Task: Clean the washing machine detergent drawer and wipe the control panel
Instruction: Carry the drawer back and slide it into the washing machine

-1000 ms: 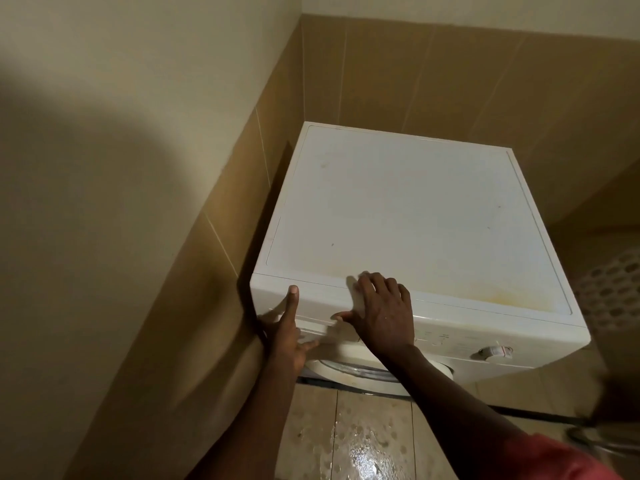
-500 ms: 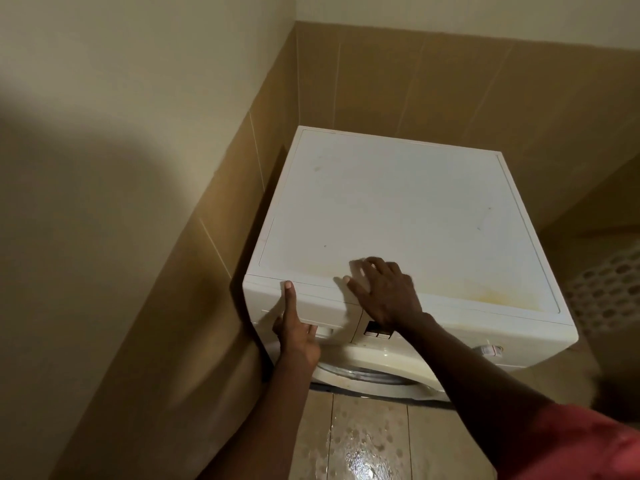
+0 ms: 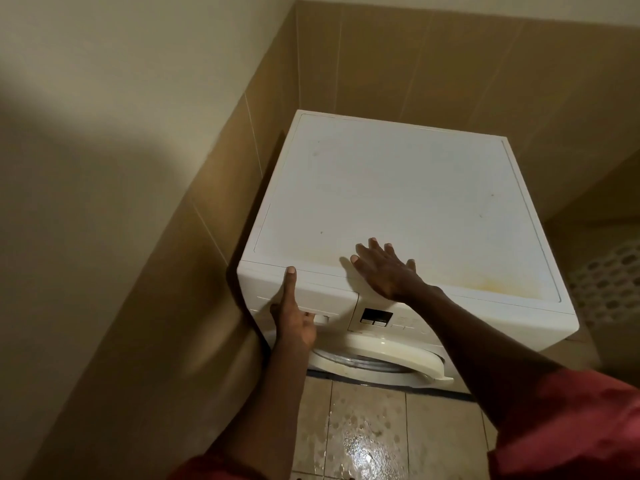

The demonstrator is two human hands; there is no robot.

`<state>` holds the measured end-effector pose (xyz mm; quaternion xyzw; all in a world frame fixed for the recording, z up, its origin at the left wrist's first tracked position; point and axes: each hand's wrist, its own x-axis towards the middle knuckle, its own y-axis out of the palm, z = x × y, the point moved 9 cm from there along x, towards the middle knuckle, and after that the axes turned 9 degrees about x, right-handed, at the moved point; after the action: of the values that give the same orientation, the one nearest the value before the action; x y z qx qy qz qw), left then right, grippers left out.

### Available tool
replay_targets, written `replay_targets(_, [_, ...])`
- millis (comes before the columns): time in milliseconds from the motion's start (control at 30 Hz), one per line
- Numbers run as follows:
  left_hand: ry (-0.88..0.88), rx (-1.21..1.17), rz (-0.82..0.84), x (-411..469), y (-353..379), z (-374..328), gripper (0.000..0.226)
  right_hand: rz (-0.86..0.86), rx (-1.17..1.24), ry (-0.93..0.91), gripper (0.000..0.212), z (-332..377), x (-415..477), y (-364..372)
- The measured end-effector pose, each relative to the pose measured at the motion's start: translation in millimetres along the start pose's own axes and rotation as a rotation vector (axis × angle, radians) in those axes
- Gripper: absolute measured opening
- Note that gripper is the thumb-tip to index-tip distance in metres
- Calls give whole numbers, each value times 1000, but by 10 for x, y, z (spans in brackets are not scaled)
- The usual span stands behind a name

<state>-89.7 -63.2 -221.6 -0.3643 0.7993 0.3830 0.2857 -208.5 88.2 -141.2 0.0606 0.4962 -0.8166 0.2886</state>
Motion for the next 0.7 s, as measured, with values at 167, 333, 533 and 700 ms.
replay_targets(167, [13,30,17,-76,-122,82,64,31,-2,39,58,-28,-4,1])
replay_targets(333, [-12,26,32,-342,-410,158,61,0,-80,29,69,39,-61,-31])
replay_targets(533, [-51,38,30,-646,-767,238,54,15,-115,74,95,193,-195,-43])
replay_targets(700, [-68,51,4,-786,-992,302,55,38,-127,69,108,221,-282,43])
